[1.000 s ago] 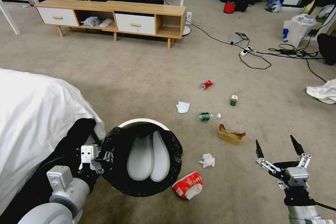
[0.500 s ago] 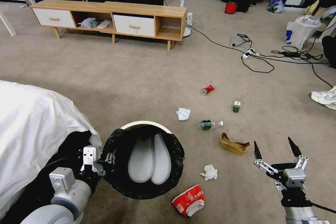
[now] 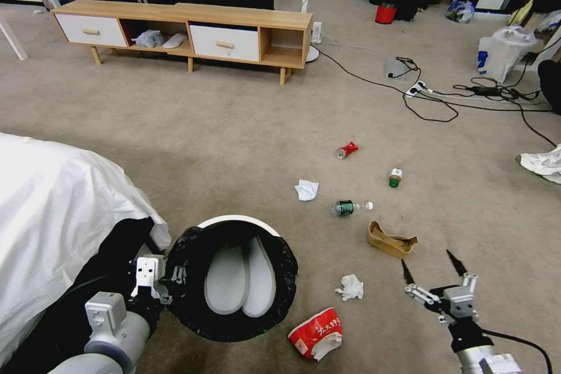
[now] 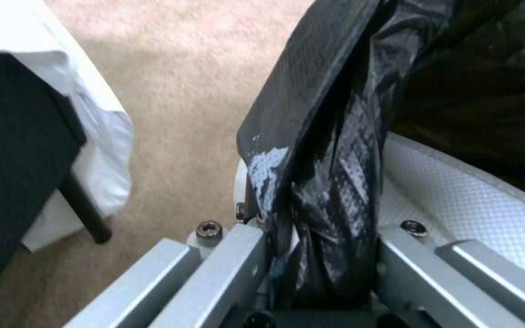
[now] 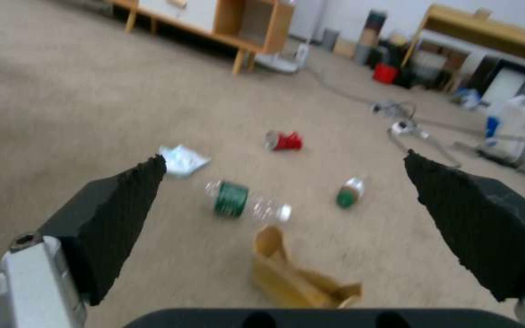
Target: Pick up the trash bin and place the garbage on the floor into it.
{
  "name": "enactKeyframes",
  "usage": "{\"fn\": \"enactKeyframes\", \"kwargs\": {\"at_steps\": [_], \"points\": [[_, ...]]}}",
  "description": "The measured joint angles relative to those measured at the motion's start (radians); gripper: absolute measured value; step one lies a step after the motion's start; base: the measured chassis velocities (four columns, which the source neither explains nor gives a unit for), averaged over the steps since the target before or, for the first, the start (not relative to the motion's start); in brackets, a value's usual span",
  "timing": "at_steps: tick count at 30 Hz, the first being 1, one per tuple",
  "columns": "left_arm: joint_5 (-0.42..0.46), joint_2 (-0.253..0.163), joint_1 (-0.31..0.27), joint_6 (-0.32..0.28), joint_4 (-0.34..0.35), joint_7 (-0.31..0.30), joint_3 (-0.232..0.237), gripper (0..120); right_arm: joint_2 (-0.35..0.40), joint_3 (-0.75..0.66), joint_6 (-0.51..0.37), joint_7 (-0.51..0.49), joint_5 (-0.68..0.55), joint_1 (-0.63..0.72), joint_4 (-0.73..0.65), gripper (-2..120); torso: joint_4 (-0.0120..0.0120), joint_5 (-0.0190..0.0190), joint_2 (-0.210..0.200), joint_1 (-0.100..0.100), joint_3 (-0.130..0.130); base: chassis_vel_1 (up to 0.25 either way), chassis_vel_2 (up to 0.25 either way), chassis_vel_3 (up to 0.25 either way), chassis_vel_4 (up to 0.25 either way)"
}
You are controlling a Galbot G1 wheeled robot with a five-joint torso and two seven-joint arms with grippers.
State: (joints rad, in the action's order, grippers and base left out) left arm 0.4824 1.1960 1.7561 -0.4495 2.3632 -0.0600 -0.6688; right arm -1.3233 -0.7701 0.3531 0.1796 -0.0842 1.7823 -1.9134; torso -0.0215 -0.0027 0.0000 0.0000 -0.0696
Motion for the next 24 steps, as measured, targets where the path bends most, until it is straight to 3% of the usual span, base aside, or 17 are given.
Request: {"fn": "enactKeyframes", "kwargs": {"at_steps": [10,18,22,24], "points": [[0.034,-0.011,-0.056,0.036,-0.047,0.019,-0.003,1,0.046,0.091,0.005,0.004,0.083,-0.051,0.126,100,-0.0001,0.0000,0.000,0.000,0.000,0.000,0.000,0.000,0.000],[0.042,-0.009,-0.047,0.055,-0.058,0.034,-0.018,1,0.119,0.152,-0.007,0.002,0.113,-0.075,0.161,100,-0.0002,0.0000,0.000,0.000,0.000,0.000,0.000,0.000,0.000],[0.032,-0.002,-0.044,0.067,-0.073,0.046,-0.017,1,0.205,0.209,-0.016,-0.016,0.084,-0.129,0.192,100,0.0002,0.0000,0.000,0.000,0.000,0.000,0.000,0.000,0.000],[0.025,0.003,-0.048,0.068,-0.077,0.046,-0.012,1,0.295,0.239,-0.025,-0.026,0.034,-0.155,0.204,100,0.0001,0.0002,0.000,0.000,0.000,0.000,0.000,0.000,0.000]]}}
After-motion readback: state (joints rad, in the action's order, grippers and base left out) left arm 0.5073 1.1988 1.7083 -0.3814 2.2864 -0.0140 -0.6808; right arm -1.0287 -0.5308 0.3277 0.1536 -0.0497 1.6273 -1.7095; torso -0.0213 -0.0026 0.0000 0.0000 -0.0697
